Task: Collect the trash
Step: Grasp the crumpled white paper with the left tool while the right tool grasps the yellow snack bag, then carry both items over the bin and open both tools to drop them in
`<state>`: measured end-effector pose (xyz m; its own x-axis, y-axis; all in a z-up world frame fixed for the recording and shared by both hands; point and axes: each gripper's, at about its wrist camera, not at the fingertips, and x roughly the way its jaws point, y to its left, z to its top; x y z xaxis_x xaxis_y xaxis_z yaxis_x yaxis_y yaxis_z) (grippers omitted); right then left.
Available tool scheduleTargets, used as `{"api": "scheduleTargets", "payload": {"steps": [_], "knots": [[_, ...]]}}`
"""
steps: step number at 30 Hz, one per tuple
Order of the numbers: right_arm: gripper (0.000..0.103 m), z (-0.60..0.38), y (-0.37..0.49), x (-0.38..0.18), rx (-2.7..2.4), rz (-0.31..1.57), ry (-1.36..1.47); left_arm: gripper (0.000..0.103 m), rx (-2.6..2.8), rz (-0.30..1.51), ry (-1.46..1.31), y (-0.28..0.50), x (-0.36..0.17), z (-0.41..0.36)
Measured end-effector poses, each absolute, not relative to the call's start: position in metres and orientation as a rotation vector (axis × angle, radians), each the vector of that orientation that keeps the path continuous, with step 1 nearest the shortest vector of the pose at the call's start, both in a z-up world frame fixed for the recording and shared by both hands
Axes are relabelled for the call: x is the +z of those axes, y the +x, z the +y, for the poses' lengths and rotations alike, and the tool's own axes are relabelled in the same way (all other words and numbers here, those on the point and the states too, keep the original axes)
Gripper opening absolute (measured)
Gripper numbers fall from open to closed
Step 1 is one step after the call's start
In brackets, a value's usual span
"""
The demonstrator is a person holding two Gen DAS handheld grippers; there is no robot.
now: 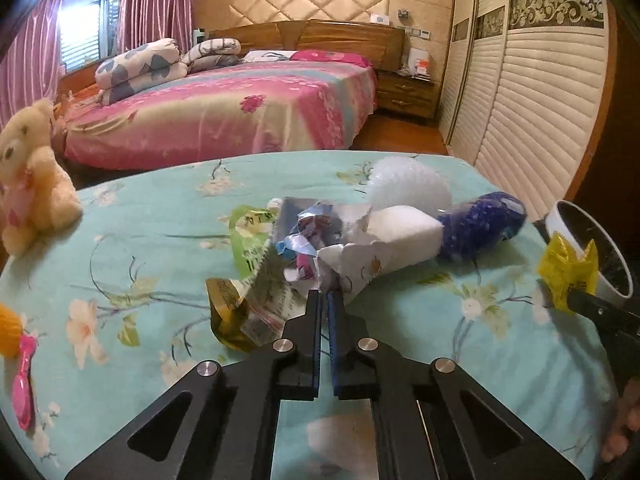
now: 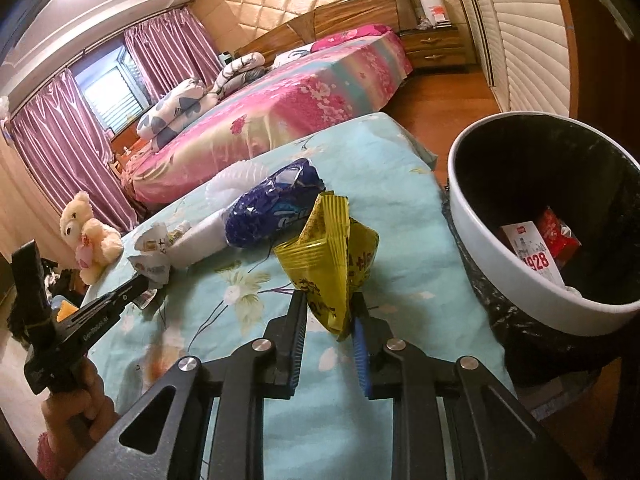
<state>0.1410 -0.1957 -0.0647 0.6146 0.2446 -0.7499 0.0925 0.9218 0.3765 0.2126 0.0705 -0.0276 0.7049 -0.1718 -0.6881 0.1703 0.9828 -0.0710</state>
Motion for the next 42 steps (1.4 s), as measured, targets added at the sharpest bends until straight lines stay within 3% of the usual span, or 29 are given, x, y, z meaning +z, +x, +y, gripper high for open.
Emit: {"api": "scheduleTargets", "payload": {"steps": [18, 42], "knots": [[0.021, -0.215, 0.119, -0.048, 0.094, 0.873, 0.418, 0.0, -0.377, 0.749, -0.048, 0.151, -0.001, 0.031], [0.021, -0.298, 0.096, -0.03, -0.058, 0.815, 0.442, 0.0, -0.568, 0.695, 0.032, 0.169, 0.016, -0.075]]}}
